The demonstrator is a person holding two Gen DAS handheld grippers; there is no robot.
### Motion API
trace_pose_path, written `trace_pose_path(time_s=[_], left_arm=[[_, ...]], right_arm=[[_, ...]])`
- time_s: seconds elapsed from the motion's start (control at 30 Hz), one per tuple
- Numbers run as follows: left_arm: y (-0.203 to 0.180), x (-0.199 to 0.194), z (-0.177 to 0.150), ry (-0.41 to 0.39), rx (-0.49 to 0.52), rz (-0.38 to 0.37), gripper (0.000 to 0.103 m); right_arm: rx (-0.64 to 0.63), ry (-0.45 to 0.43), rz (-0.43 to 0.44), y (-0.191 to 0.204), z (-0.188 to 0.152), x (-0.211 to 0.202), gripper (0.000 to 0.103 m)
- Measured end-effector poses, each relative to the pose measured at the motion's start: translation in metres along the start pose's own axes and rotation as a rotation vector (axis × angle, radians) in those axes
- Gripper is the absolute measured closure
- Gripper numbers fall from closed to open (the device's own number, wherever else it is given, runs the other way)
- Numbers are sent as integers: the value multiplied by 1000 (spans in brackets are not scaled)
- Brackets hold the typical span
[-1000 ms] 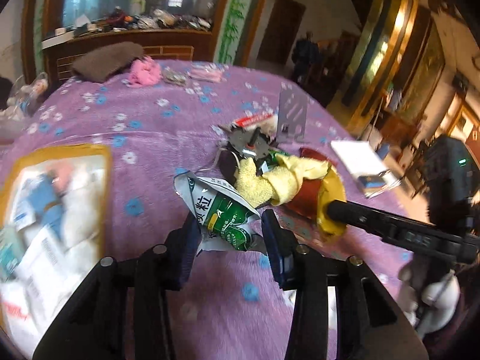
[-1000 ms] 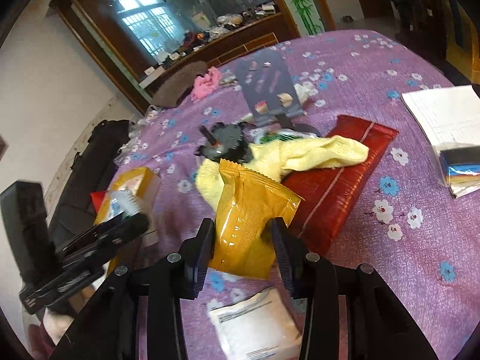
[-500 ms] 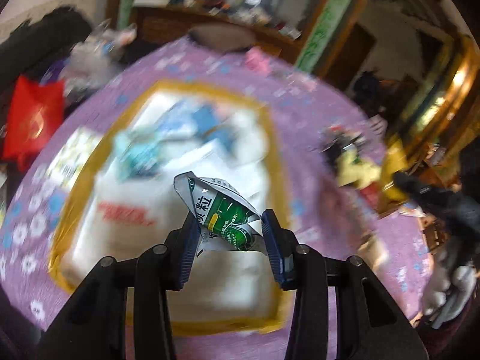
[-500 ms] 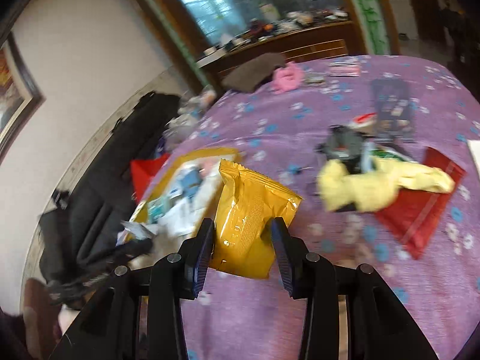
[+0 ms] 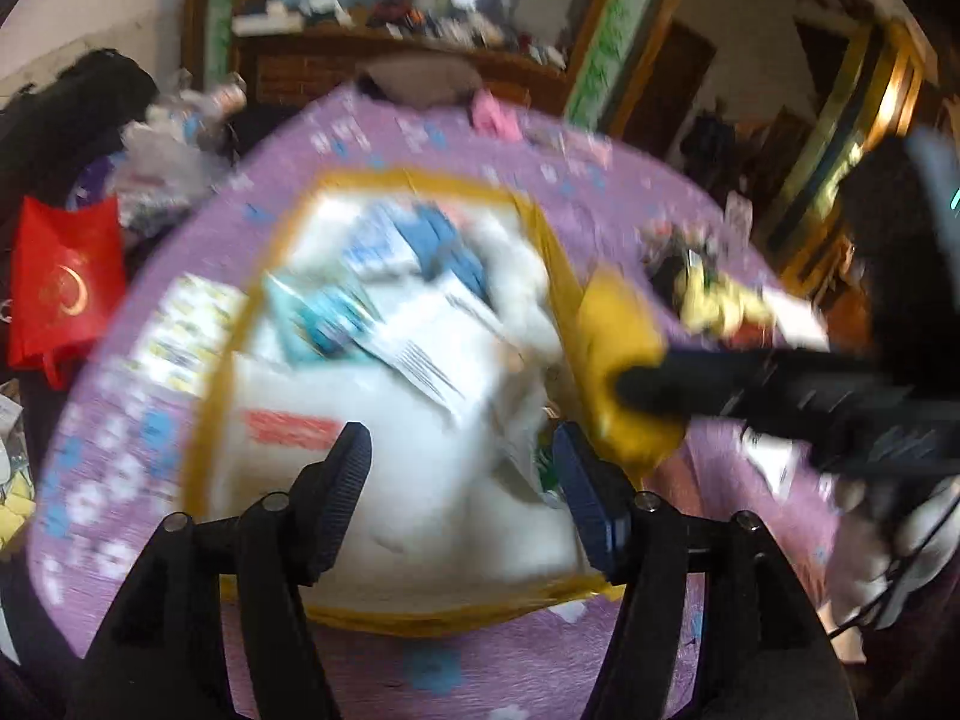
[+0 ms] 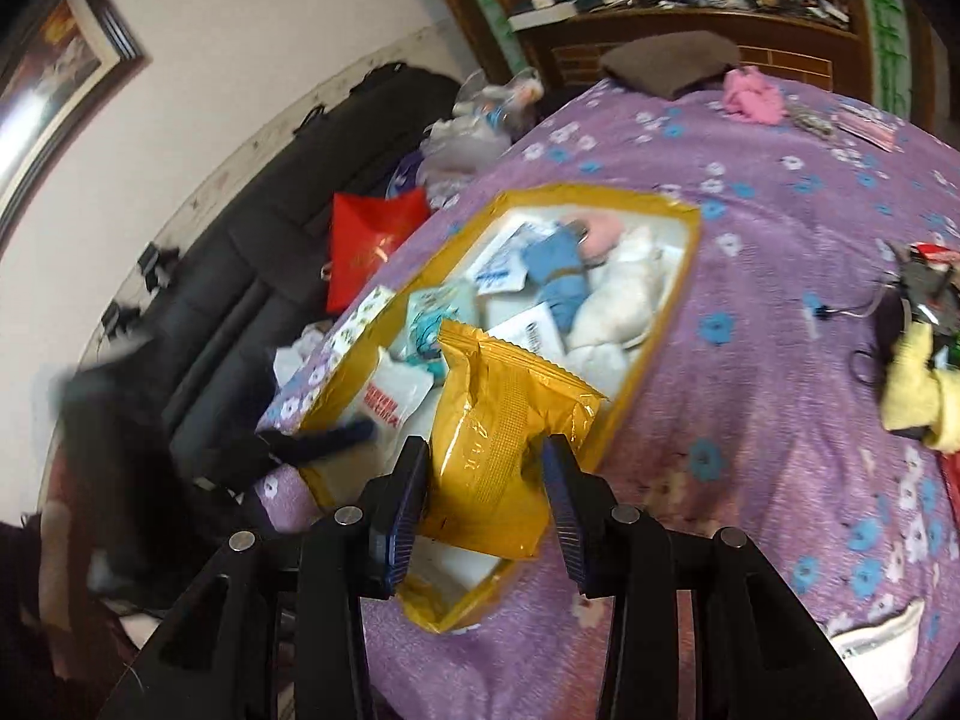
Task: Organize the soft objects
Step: 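Carry the packet and envelope over the tray and open both grippers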
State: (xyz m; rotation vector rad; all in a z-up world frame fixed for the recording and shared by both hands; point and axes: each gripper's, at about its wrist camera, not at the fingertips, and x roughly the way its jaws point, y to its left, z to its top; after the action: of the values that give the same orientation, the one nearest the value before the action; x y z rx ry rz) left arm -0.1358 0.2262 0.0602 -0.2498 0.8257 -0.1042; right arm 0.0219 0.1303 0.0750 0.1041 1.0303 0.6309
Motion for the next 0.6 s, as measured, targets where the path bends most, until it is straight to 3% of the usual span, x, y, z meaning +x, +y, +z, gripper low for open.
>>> trace_pose_path(time_s=[0.1,0.23,0.4,0.5,0.6], left_arm=[[21,-19,3,-84,-71,12,41],[43,-29,5,-148,-143,26,41],[58,-24,5,-160,-202,22,41],[59,-22,4,-154,-207,34,41],[57,-22,4,-152,-196,71,41]], right_arm=[[-20,12,9,9,8,12,70],[-43,31,18,20,17,28,70],[-53,115,131,31,9,53,69],[-59,75,159,29,13,47,69],[-62,39,130,22,14,35,68]])
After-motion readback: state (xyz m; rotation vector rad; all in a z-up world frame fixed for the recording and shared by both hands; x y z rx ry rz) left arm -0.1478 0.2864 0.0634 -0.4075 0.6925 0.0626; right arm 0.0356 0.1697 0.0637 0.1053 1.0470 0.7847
